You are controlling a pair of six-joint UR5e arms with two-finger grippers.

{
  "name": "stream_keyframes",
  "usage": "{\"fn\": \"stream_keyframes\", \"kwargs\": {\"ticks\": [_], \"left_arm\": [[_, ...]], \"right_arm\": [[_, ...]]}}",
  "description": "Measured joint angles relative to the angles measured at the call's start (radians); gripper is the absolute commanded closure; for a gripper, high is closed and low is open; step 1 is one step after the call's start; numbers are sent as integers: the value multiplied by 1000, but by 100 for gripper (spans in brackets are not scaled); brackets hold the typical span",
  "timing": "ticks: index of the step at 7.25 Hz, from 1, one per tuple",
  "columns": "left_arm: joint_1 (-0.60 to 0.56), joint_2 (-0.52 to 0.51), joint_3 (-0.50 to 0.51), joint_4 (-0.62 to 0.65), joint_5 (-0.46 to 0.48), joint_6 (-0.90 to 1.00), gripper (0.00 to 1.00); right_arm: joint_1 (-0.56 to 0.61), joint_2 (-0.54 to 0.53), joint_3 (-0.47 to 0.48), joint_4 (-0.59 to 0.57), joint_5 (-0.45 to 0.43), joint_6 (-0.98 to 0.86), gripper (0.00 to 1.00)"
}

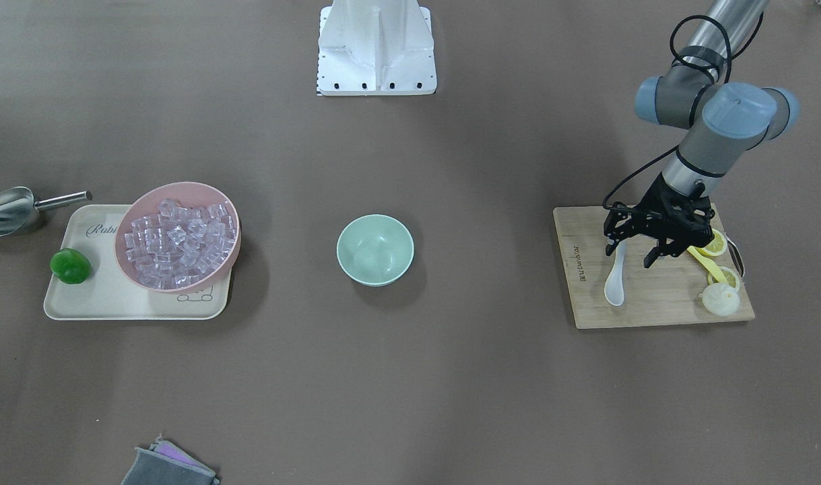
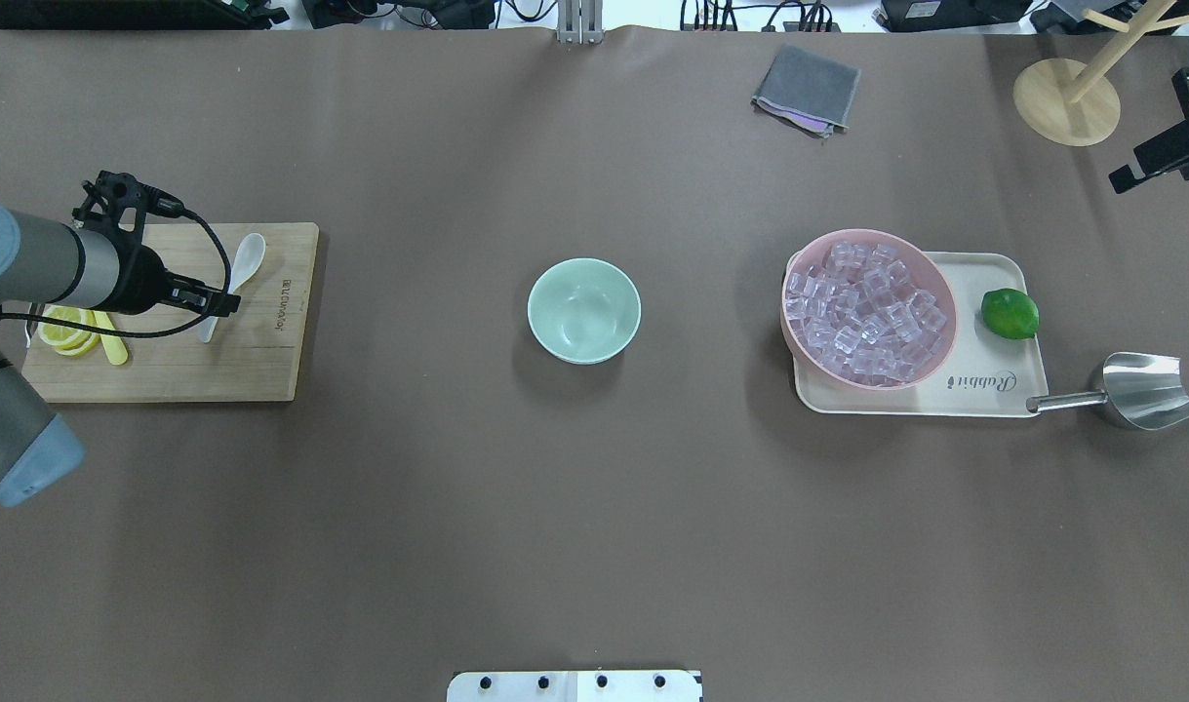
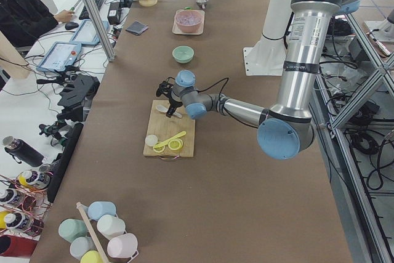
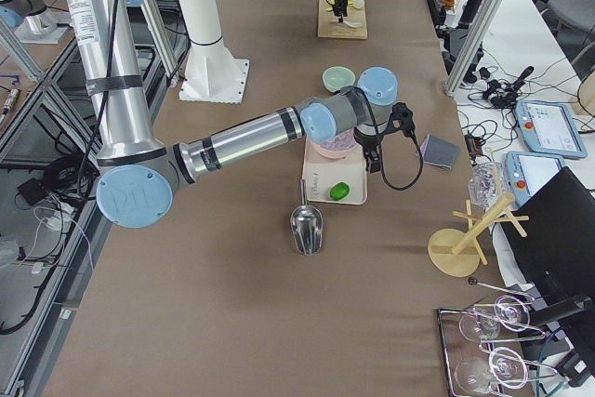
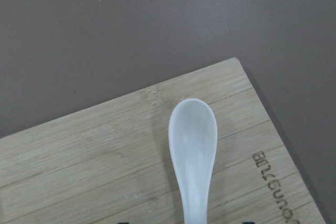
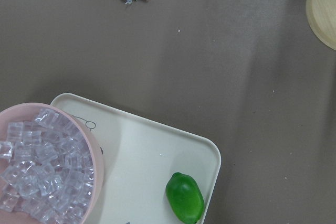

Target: Put spoon and ice into bowl

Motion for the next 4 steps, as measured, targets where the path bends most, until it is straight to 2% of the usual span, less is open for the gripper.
{"fn": "stream_keyframes", "kwargs": {"ticks": [1, 2, 3, 4], "left_arm": [[11, -1, 1, 1, 1, -4, 61], [19, -5, 3, 4, 0, -7, 77], [22, -8, 5, 10, 0, -9, 100], [23, -11, 6, 15, 0, -9, 100]], "right_arm": [[-2, 0, 1, 0, -1, 0, 0], [-5, -1, 2, 0, -1, 1, 0], [-5, -1, 3, 0, -1, 1, 0], [-6, -1, 3, 0, -2, 2, 0]]}}
